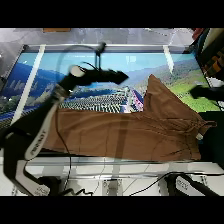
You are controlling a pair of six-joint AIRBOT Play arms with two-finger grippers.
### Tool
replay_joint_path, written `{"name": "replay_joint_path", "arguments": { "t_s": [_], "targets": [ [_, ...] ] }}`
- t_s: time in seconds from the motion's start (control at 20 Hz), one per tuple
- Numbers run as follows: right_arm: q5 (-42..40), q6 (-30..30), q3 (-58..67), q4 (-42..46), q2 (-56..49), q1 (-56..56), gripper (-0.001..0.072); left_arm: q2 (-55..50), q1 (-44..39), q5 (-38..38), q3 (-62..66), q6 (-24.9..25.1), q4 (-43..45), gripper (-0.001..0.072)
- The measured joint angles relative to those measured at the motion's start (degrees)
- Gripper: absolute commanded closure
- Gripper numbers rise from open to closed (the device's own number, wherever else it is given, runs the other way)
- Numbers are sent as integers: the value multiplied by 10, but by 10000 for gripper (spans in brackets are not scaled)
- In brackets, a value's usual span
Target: Fold the clothes and pants, and hang the long-sleeved shirts on hangers.
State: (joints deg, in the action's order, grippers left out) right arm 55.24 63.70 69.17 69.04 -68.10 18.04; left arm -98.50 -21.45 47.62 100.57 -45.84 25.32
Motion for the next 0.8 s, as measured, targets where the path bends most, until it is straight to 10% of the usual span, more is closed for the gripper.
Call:
{"name": "replay_joint_path", "arguments": {
  "t_s": [0.35,0.8],
  "targets": [
    [-117,134,13,36,-176,-245,102,147,113,16,0,24,43,129],
    [-91,276,155,112,-325,-276,119,205,169,31,0,28,64,129]
  ]
}}
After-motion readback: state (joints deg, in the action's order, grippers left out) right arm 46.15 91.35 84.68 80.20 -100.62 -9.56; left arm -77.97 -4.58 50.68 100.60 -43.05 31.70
